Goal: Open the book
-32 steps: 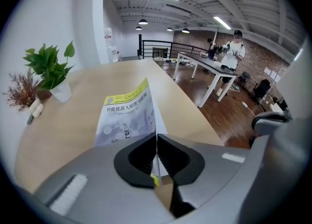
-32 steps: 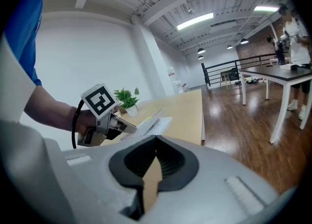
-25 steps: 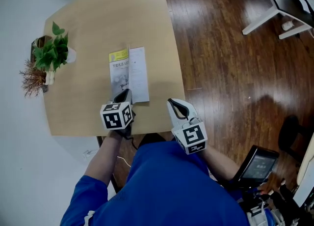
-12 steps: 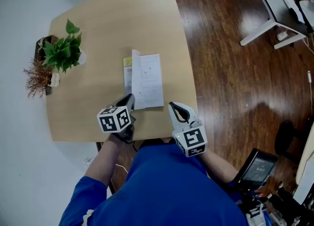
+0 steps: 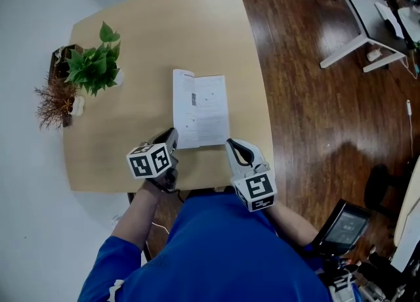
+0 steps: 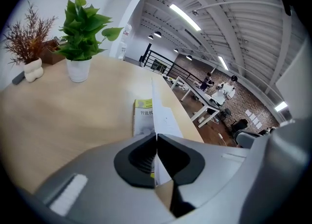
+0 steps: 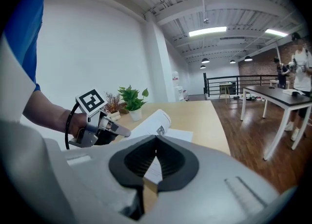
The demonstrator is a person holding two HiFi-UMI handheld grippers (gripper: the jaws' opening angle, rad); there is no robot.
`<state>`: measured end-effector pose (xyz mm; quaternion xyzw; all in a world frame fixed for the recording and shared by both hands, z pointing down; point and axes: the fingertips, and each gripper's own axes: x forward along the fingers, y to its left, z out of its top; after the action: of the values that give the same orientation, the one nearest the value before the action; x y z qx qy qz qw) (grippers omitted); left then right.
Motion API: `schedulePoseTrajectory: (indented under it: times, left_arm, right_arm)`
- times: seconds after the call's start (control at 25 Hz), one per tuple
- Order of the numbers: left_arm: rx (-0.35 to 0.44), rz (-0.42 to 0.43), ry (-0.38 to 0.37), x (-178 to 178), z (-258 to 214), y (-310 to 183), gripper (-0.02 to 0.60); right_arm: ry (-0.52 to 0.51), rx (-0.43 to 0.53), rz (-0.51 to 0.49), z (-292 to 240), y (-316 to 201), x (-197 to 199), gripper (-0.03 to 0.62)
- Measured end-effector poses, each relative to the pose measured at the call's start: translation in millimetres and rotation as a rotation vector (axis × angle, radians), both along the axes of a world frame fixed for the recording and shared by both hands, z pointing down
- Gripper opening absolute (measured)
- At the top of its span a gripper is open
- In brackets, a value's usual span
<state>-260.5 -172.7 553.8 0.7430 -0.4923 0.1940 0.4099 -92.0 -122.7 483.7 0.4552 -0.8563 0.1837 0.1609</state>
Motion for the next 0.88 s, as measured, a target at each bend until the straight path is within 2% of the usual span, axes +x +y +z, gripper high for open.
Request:
schedulePoseTrajectory:
  times: [0.88]
  left_arm:
    - [-0.001, -0.068, -0.023, -92.9, 16.2, 5.9, 0.018]
  right_arm:
    - [0.053, 0.033, -0.002, -5.9, 3.3, -49.9, 0.003]
